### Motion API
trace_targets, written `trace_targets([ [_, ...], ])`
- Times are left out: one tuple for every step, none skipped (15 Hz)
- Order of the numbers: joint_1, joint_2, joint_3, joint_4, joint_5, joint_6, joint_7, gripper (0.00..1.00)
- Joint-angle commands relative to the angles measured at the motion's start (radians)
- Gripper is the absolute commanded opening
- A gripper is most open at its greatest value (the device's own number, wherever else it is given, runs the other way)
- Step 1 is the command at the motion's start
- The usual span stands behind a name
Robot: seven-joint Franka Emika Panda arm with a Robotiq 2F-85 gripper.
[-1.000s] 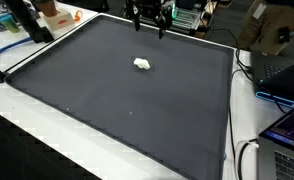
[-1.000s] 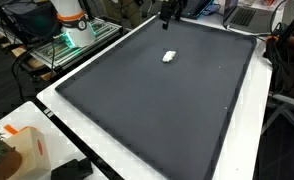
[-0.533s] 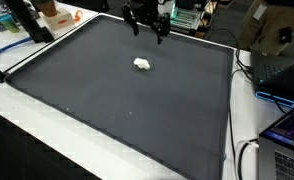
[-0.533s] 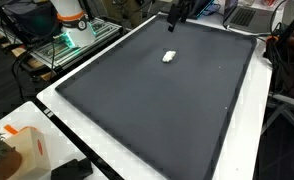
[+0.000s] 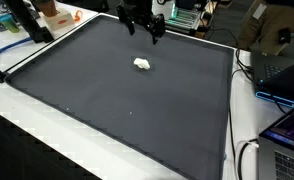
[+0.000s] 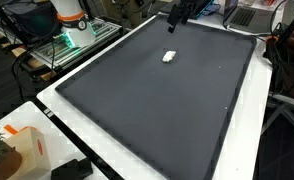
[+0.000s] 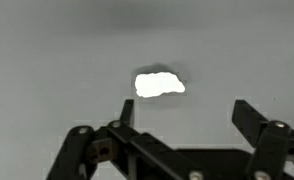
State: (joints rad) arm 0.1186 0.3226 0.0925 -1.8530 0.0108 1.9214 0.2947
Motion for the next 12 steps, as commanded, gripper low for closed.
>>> trace_targets([
  [0.009, 0.071, -0.020, 0.112, -0.005, -0.109, 0.002, 1.00],
  [0.009, 0.092, -0.021, 0.143, -0.002, -0.135, -0.001, 1.00],
  [0.011, 0.113, -0.023, 0.176, -0.002, -0.160, 0.000, 1.00],
  [0.012, 0.132, -0.023, 0.205, 0.001, -0.180, -0.002, 1.00],
  [0.013, 0.153, -0.025, 0.236, 0.002, -0.196, 0.002, 1.00],
  [0.016, 0.173, -0.028, 0.263, -0.003, -0.203, 0.009, 1.00],
  [0.018, 0.199, -0.030, 0.296, -0.006, -0.221, 0.013, 1.00],
  [0.020, 0.227, -0.033, 0.331, -0.007, -0.243, 0.014, 1.00],
  [0.019, 0.253, -0.035, 0.364, -0.004, -0.265, 0.011, 1.00],
  [0.021, 0.283, -0.038, 0.403, -0.005, -0.290, 0.010, 1.00],
  [0.023, 0.310, -0.042, 0.438, -0.008, -0.313, 0.007, 1.00],
  [0.024, 0.340, -0.044, 0.476, -0.009, -0.336, 0.002, 1.00],
])
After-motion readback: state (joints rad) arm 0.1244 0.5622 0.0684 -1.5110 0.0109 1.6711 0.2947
